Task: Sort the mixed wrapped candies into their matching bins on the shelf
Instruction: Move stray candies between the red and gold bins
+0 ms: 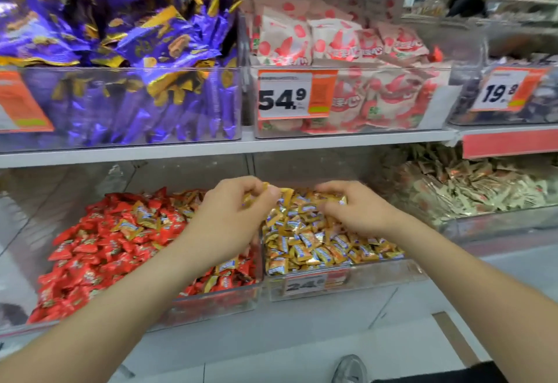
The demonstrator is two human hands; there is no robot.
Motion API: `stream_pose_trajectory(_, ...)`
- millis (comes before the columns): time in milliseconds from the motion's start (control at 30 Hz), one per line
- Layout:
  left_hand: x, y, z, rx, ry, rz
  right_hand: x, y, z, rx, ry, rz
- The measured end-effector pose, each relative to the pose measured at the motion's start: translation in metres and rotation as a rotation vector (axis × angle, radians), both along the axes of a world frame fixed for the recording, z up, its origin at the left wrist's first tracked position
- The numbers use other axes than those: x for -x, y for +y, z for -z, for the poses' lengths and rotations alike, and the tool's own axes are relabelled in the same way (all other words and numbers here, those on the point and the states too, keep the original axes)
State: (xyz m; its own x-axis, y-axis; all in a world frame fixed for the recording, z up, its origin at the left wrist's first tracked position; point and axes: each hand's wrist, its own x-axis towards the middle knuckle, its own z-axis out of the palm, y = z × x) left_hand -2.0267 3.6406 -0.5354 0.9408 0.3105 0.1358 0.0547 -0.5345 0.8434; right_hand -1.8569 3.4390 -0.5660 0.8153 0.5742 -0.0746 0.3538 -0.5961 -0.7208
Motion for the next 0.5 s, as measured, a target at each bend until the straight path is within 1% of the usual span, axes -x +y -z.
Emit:
stream_pose_trajectory(67, -0.015, -0.017, -0.003, -0.229, -0.056, -0.001, -0.009, -0.008, 0.001, -0.032, -0.131, 0.11)
stream_pose_trajectory(100, -0.025, -0.024, -0.001, -0.312, -0.078, -0.012, -0.013, -0.012, 0.0, -0.07, -0.155, 0.179)
stream_pose_trajectory(167, -0.047, -0.037, 0.005, -0.395, -0.062, -0.024, -0.019, -0.017, 0.001, -0.136, -0.152, 0.261)
stream_pose_trajectory(267, -0.082, -0.051, 0.025, -0.451, 0.061, 0.015, -0.019, -0.02, 0.007, -0.239, -0.027, 0.184)
stream_pose_trajectory(333, -0.1, -0.055, 0.039, -0.416, 0.142, 0.122, -0.018, -0.02, 0.008, -0.283, 0.041, 0.121)
stream_pose_trajectory(400, -0.106, -0.055, 0.043, -0.321, 0.185, 0.232, -0.02, -0.023, 0.004, -0.274, 0.013, 0.107)
stream_pose_trajectory(433, -0.103, -0.053, 0.042, -0.319, 0.184, 0.275, -0.021, -0.025, 0.002, -0.261, -0.029, 0.109)
stream_pose_trajectory(500, -0.089, -0.047, 0.035, -0.423, 0.111, 0.298, -0.019, -0.029, -0.005, -0.187, -0.141, 0.122)
